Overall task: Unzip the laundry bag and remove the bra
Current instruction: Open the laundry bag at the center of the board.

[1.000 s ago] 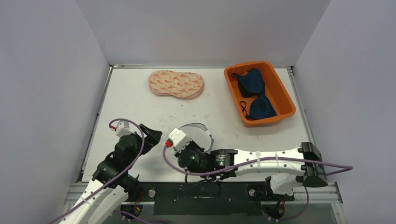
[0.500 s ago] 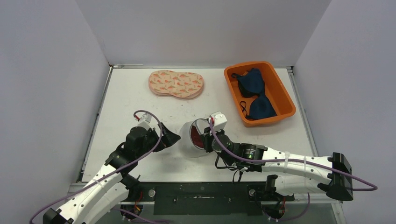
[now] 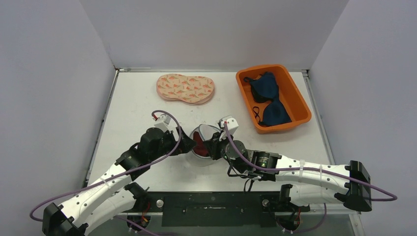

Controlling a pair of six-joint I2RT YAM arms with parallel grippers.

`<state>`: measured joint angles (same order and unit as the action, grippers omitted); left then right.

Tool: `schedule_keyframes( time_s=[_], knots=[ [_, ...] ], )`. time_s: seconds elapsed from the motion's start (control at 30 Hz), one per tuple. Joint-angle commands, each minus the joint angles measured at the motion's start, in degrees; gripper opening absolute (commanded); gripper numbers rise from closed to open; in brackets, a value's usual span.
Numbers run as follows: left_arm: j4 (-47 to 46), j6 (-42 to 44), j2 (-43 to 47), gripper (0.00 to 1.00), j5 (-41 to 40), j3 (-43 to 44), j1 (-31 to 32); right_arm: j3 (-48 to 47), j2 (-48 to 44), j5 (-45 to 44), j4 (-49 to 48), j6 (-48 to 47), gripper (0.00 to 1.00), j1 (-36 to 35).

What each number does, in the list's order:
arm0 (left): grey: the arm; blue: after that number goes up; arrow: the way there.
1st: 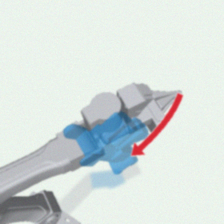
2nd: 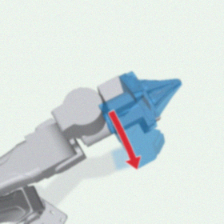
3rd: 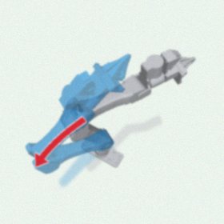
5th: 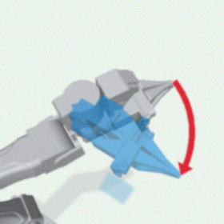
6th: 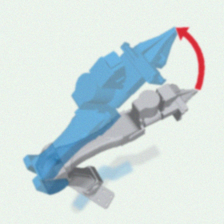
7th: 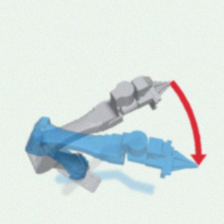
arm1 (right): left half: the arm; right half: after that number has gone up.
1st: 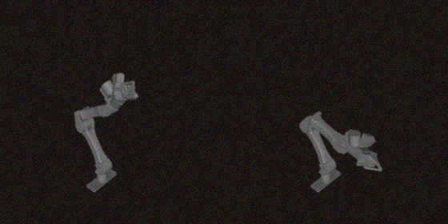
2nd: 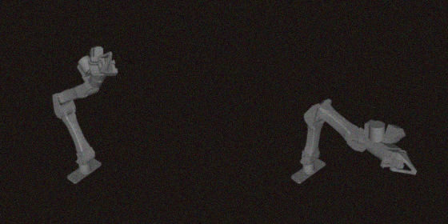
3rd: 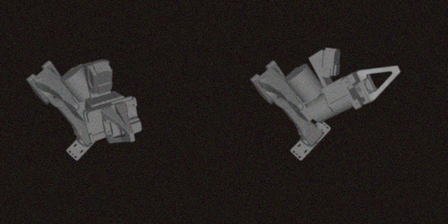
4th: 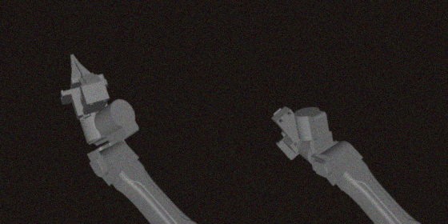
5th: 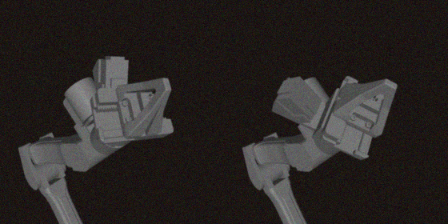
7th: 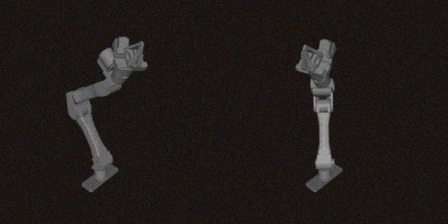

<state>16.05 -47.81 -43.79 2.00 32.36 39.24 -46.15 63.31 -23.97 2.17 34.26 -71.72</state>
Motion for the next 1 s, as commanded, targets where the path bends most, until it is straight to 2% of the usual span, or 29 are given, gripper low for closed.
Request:
schedule_keyframes(
  time_s=[0.0,0.13,0.2,0.4,0.5,0.7,0.97],
  knots=[
    [0.1,3.0,-3.4,0.78,-5.2,3.4,0.7,-0.6,0.1,0.8,-4.3,1.2,0.05,-0.7],
    [-0.6,3.3,-6.1,0.68,-6.6,3.7,0.6,-0.4,-0.4,0.7,-4.5,1.2,0.05,-0.9],
    [-1.9,3.3,-7.5,0.59,-6.8,3.9,0.5,-0.5,-0.6,0.6,-4.5,1.0,0.05,-1.2],
    [-2.1,3.0,-7.6,0.16,-9.4,4.9,0.4,-1.4,-4.9,-4.8,-0.3,-1.1,0.05,-1.6],
    [-1.4,2.6,-6.2,0.00,-10.9,4.6,0.4,-0.1,-10.6,-9.5,1.6,-1.9,0.05,-1.5],
    [-1.0,1.2,-4.0,0.00,-12.5,1.8,0.0,5.8,-22.3,-19.5,5.6,0.2,0.05,-1.5],
    [-2.0,-0.1,-3.4,0.00,-11.6,-1.1,-0.2,13.7,-35.8,-31.2,15.6,13.5,0.05,-1.4]
  ],
)
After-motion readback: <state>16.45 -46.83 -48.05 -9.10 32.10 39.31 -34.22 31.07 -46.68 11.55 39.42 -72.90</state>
